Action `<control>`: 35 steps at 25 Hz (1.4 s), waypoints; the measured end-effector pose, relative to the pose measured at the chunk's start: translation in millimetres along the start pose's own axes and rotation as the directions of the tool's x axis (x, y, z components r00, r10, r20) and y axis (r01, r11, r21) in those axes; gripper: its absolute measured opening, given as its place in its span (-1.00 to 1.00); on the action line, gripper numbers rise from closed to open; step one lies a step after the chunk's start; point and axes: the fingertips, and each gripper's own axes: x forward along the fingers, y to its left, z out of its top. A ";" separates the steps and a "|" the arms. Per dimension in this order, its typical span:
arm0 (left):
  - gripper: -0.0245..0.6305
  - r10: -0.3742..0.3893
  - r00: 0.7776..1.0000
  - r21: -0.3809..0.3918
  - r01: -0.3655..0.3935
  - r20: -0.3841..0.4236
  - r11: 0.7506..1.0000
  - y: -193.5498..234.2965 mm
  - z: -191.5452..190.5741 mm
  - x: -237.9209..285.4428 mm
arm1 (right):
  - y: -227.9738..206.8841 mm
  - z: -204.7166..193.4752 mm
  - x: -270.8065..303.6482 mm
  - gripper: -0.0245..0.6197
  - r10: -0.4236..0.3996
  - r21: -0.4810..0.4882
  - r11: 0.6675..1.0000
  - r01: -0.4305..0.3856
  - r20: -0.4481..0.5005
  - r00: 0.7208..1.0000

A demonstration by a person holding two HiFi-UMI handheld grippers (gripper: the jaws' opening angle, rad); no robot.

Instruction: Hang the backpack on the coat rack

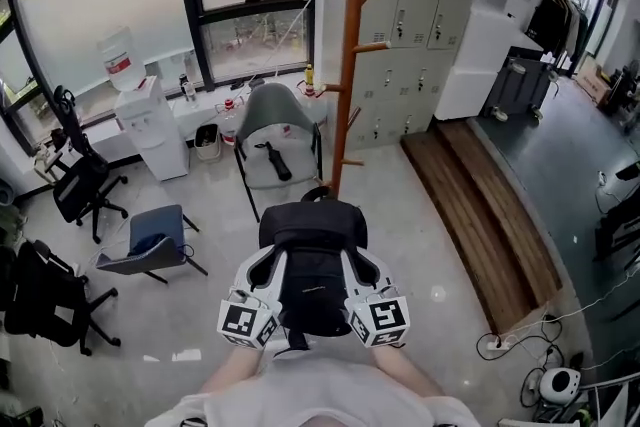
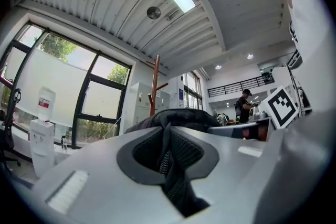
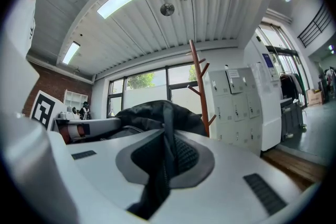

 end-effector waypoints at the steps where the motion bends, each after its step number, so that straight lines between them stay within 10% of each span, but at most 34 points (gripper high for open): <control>1: -0.77 -0.012 1.000 -0.002 0.012 0.003 1.000 10.2 0.5 7.9 | -1.3 1.3 11.4 -0.82 -0.011 -0.003 1.000 0.011 0.003 1.000; 17: -0.77 -0.127 0.992 0.025 0.127 0.013 0.992 70.5 -2.3 81.0 | -26.4 5.3 89.3 -0.83 -0.110 -0.029 0.993 0.110 0.013 0.994; 35: -0.78 -0.086 0.992 0.080 0.079 0.092 0.994 66.5 39.3 115.1 | -55.1 47.7 107.6 -0.83 -0.047 -0.057 0.997 0.051 0.067 0.997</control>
